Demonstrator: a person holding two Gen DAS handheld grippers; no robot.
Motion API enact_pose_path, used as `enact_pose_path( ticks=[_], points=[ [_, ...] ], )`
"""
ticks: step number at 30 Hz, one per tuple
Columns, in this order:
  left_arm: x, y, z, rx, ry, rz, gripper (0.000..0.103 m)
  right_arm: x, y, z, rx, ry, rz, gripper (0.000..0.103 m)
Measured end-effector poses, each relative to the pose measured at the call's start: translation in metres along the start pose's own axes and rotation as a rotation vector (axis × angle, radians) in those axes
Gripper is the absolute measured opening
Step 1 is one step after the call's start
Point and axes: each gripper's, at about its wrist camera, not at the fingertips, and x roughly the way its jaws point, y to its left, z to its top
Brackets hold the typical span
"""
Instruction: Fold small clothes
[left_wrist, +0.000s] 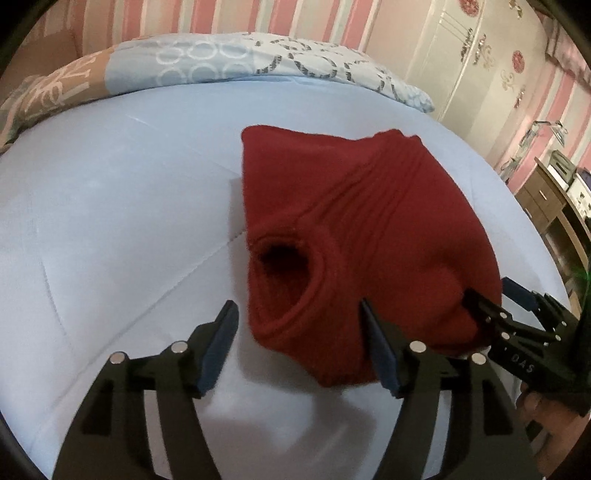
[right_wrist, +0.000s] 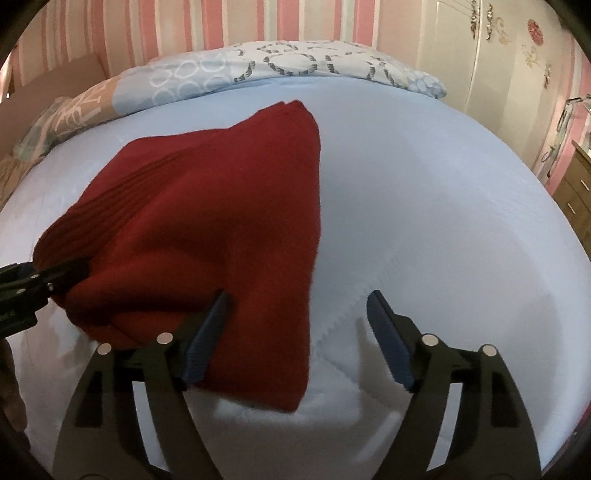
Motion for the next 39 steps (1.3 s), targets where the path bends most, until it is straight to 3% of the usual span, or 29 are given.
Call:
enact_pose_path(
  ticks=[10,18,24,32,39],
  points=[
    [-0.061,0.014,-0.004,-0.003,-0.091,0.082,0.075,-0.057,0.028,0.023,0.038,-0.083,0.014,0.093],
    [-0.114,0.061,-0.025,-0.028,-0.116,0.21,0.08,-0.092,0.093,0.029,0.01,-0.121,0.067,0.099],
    [-0.153,0.091,-0.038,-0.051,-0.134,0.267,0.09,-0.123,0.136,0.031,0.014,-0.132,0.1,0.1],
    [-0.194,0.114,-0.05,-0.086,-0.181,0.319,0.094,-0.15,0.169,0.024,-0.034,-0.156,0.054,0.1],
    [-0.208,0.111,-0.048,-0.067,-0.195,0.338,0.1,-0.164,0.167,0.018,-0.036,-0.149,0.008,0.1]
  ],
)
